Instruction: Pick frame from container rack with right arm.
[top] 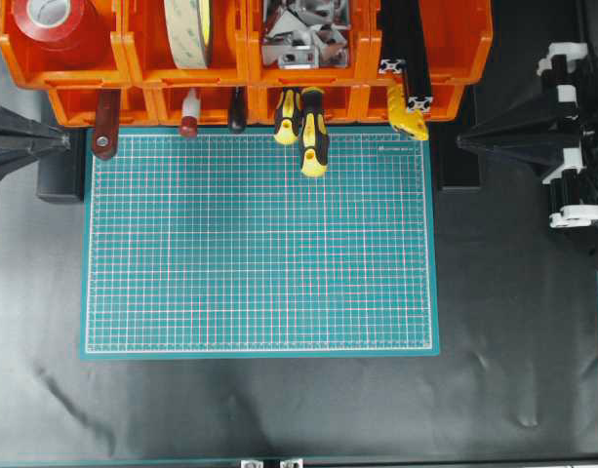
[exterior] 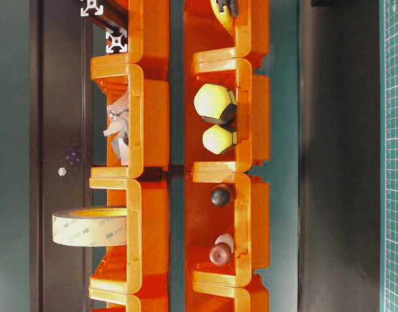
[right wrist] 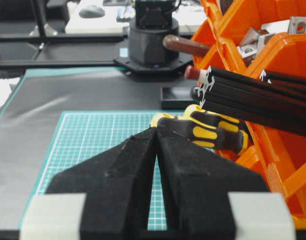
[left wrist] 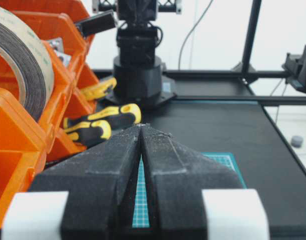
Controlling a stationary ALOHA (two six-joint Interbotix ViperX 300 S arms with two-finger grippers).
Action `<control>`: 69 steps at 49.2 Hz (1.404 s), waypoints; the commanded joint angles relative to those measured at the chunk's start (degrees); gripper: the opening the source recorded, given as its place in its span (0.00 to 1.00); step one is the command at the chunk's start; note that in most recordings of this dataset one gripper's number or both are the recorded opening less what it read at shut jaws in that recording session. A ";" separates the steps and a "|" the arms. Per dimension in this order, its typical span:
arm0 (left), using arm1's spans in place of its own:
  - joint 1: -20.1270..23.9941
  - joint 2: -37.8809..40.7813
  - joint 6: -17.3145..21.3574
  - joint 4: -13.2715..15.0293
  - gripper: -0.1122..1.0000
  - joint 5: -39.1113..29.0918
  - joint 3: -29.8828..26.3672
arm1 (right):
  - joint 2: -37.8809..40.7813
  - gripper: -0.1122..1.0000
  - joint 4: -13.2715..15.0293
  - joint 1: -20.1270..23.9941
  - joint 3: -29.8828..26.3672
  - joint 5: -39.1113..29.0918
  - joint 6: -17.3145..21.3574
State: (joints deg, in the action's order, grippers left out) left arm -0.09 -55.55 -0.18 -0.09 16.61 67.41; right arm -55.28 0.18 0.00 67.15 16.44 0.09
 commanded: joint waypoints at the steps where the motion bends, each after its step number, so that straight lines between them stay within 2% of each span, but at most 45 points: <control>1: 0.00 1.49 -0.62 -1.76 0.15 0.44 -2.46 | 0.09 0.12 -0.53 0.26 -0.79 0.53 1.14; 4: -0.35 1.85 -0.62 -1.76 0.13 0.53 -3.52 | -0.18 0.15 -1.05 0.62 -1.32 -1.05 1.49; 9: -0.44 1.49 -0.53 -1.76 0.10 -0.26 -4.48 | -1.05 0.10 -1.23 1.32 -3.60 -7.56 4.22; 15: -0.53 -0.62 -0.62 -1.76 0.10 -3.87 -5.80 | -2.20 0.10 -1.14 3.43 -8.61 -19.95 7.47; 27: -1.58 -2.81 -0.62 -1.85 0.10 -12.39 -8.79 | 0.26 0.10 -1.05 7.12 -21.88 -46.23 8.35; 31: -1.58 -2.99 -0.62 -1.85 0.10 -13.10 -9.23 | 2.81 0.10 -0.35 7.12 -26.63 -53.79 8.44; 39: -1.67 -2.72 -0.88 -1.76 0.10 -13.10 -9.23 | 8.53 0.10 1.76 8.26 -36.83 -63.63 8.35; 48: -1.58 -2.37 -1.85 -1.85 0.10 -13.80 -9.14 | 15.29 0.10 4.75 11.34 -43.86 -74.27 8.35; 53: -1.58 -2.46 -2.11 -1.76 0.10 -13.97 -9.14 | 18.81 0.10 8.70 14.24 -47.20 -80.60 8.61; 57: -1.58 -2.55 -2.46 -1.76 0.10 -13.97 -9.14 | 21.53 0.10 13.80 17.05 -49.57 -84.73 9.67; 62: -1.58 -2.46 -2.55 -1.76 0.10 -13.97 -9.05 | 24.52 0.10 22.68 21.53 -51.86 -89.74 11.95; 65: -1.58 -2.37 -2.55 -1.76 0.10 -13.97 -8.96 | 26.10 0.10 29.18 24.87 -52.56 -92.55 13.80; 69: -1.58 -2.37 -2.55 -1.76 0.10 -13.97 -8.79 | 28.21 0.10 39.29 30.32 -52.29 -95.45 16.61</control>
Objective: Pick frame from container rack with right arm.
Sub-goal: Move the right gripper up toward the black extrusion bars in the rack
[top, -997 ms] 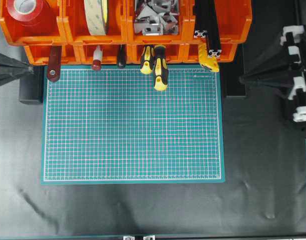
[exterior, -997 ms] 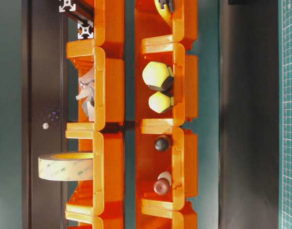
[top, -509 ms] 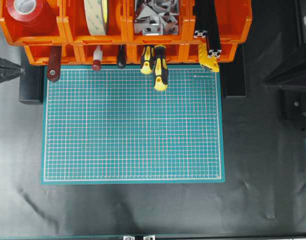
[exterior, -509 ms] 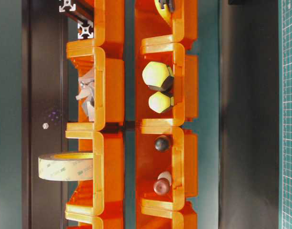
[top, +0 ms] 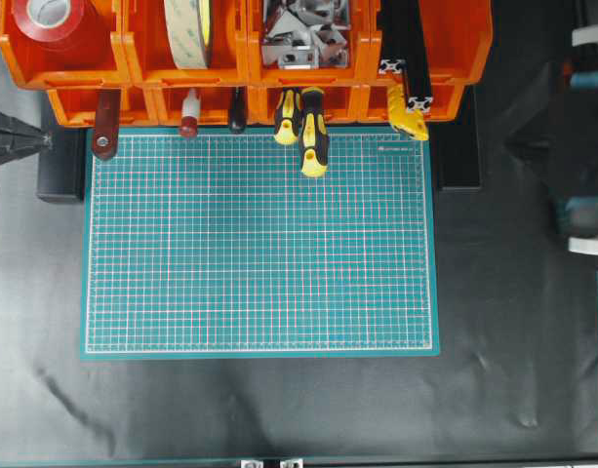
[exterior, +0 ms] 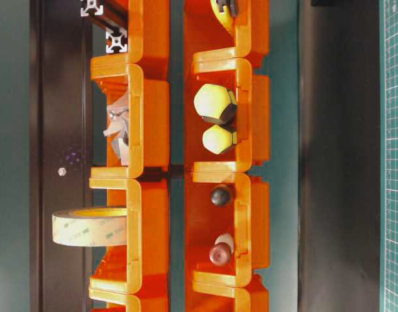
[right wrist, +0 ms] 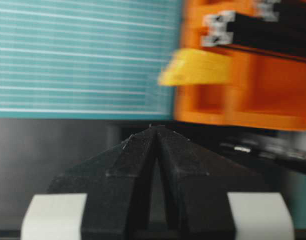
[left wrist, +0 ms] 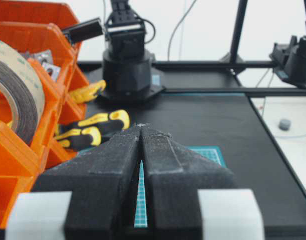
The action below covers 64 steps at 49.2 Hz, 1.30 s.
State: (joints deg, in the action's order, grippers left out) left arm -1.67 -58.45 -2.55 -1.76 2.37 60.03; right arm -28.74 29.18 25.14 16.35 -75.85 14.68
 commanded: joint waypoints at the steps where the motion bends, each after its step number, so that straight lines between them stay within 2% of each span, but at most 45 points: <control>1: 0.00 0.62 -0.18 -0.18 0.10 0.26 -1.41 | 2.29 0.10 12.92 6.42 -1.14 -3.96 2.72; 2: 0.00 0.53 -0.18 -0.18 0.10 0.26 -1.32 | 3.25 0.10 17.14 8.35 -0.35 -4.83 3.87; 7: 0.00 0.62 -0.18 -0.09 0.10 0.26 -1.23 | 6.77 0.10 29.53 13.45 3.52 -8.70 6.94; 11: -0.09 0.53 -0.18 -0.09 0.10 0.26 -1.23 | 10.02 0.10 35.68 16.00 4.83 -12.57 8.44; 14: 0.00 0.53 -0.18 -0.09 0.10 0.26 -1.14 | 12.04 0.10 37.97 16.61 4.48 -16.17 9.05; 22: 0.18 0.53 -0.18 -0.09 0.10 0.26 -1.05 | 15.64 0.10 38.85 17.05 3.52 -21.71 8.35; 31: 0.18 0.62 -0.26 -0.09 0.10 0.26 -0.79 | 17.40 0.10 38.58 17.14 4.22 -21.01 8.35; 36: 0.18 0.62 -0.26 -0.09 0.10 0.26 -0.79 | 18.11 0.11 37.53 17.05 4.22 -20.65 8.09; 42: 0.18 0.62 -0.35 -0.09 0.10 0.26 -0.79 | 18.72 0.16 36.65 17.05 4.57 -19.69 7.47; 47: 0.18 0.62 -0.35 -0.18 0.10 0.09 -0.79 | 19.25 0.28 36.39 17.05 5.10 -18.46 6.94; 50: 0.09 0.62 -0.35 -0.18 0.10 -0.09 -0.79 | 19.95 0.38 36.47 17.05 5.54 -18.28 7.12; 59: -0.09 0.53 -0.35 -0.09 0.10 -0.18 -0.79 | 21.97 0.80 37.79 16.96 6.68 -18.46 7.82; 61: -0.09 0.53 -0.35 -0.09 0.10 -0.18 -0.79 | 22.41 0.85 38.23 16.87 6.68 -18.46 7.82; 64: -0.09 0.62 -0.35 -0.09 0.10 -0.18 -0.79 | 23.03 0.85 38.58 16.44 6.50 -18.37 7.91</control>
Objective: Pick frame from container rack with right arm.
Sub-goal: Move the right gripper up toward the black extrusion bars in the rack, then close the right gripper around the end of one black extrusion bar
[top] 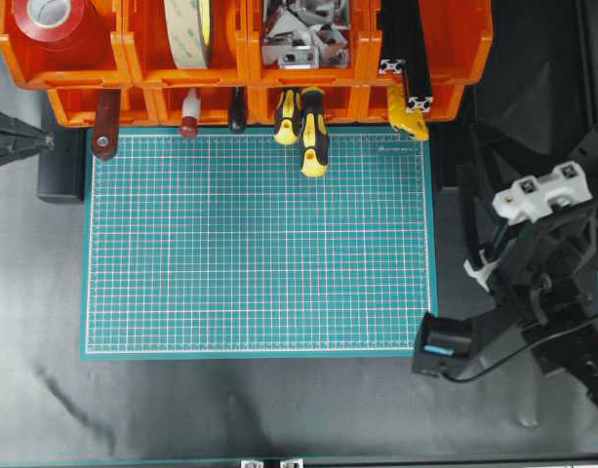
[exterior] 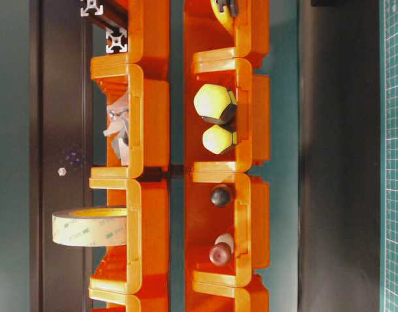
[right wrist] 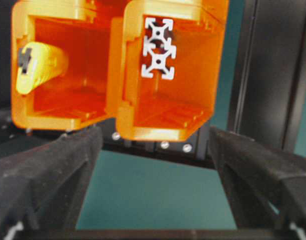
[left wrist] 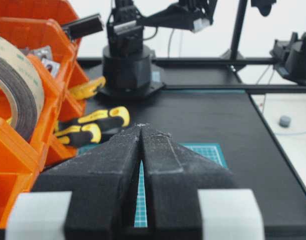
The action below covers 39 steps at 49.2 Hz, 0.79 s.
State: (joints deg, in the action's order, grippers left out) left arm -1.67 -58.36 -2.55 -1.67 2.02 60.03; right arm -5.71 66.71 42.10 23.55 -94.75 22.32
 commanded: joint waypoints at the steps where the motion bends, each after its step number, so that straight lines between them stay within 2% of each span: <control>1: -0.09 0.53 -0.35 -0.18 0.10 0.18 -0.79 | 0.26 0.85 1.14 -0.88 -0.79 0.53 0.26; 21: -0.09 0.35 -0.35 -0.26 0.10 0.18 -0.79 | 3.60 0.84 5.54 -8.88 -1.85 4.22 0.26; 39: -0.09 0.53 -0.35 -0.18 0.10 0.18 -0.70 | 3.52 0.84 5.71 -15.03 -0.09 9.32 0.70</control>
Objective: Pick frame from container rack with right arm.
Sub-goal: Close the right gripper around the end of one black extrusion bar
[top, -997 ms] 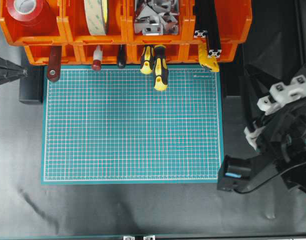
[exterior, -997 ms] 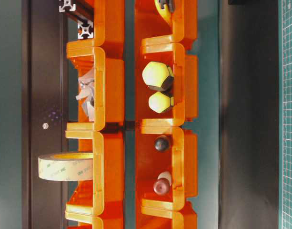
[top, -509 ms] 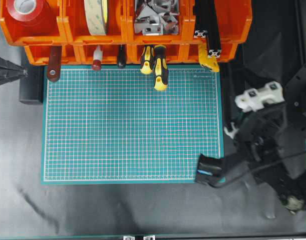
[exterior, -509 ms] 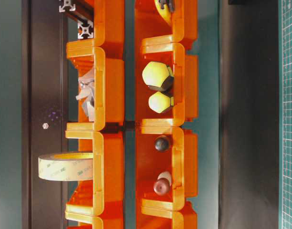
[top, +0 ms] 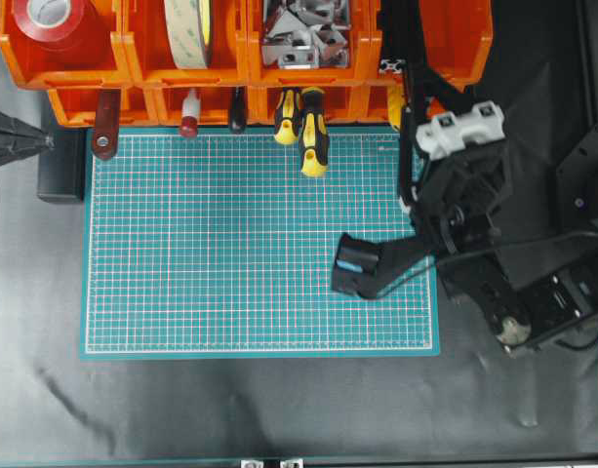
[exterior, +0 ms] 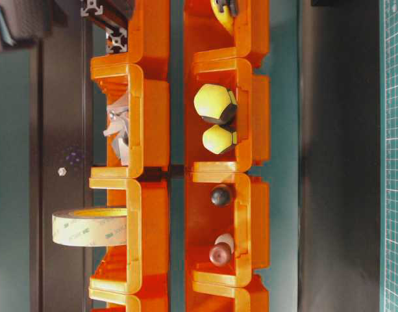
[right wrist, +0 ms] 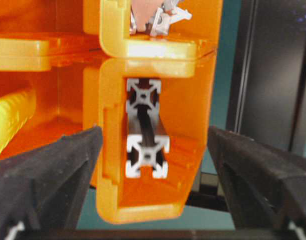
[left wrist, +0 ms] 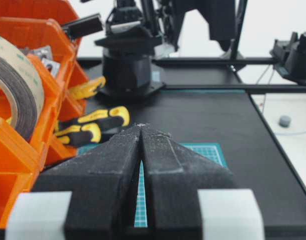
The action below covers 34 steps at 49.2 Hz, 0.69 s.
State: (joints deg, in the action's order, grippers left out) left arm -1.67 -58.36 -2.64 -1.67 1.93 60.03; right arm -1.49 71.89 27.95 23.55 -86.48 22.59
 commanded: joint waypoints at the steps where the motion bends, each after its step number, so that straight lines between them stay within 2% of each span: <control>1: -0.09 0.53 -0.26 -0.18 0.10 0.26 -0.70 | -0.70 0.84 0.53 -1.05 -0.09 1.23 0.53; 15: -0.09 0.53 -0.26 -0.18 0.10 0.26 -0.53 | -0.97 0.83 0.44 -2.02 0.62 1.41 1.49; 23: -0.09 0.53 -0.26 -0.18 0.10 0.26 -0.62 | -0.97 0.80 0.18 -2.02 0.88 2.11 1.67; 28: -0.09 0.53 -0.26 -0.26 0.10 0.26 -0.62 | -0.88 0.69 0.09 -2.02 0.70 1.76 1.67; 34: -0.18 0.44 -0.26 -0.18 0.10 0.26 -0.62 | -0.62 0.45 0.09 -1.67 0.53 1.76 1.67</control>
State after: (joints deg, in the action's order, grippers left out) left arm -1.67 -58.36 -2.55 -1.76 1.93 60.21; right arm -1.49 71.72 26.02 24.96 -84.90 24.08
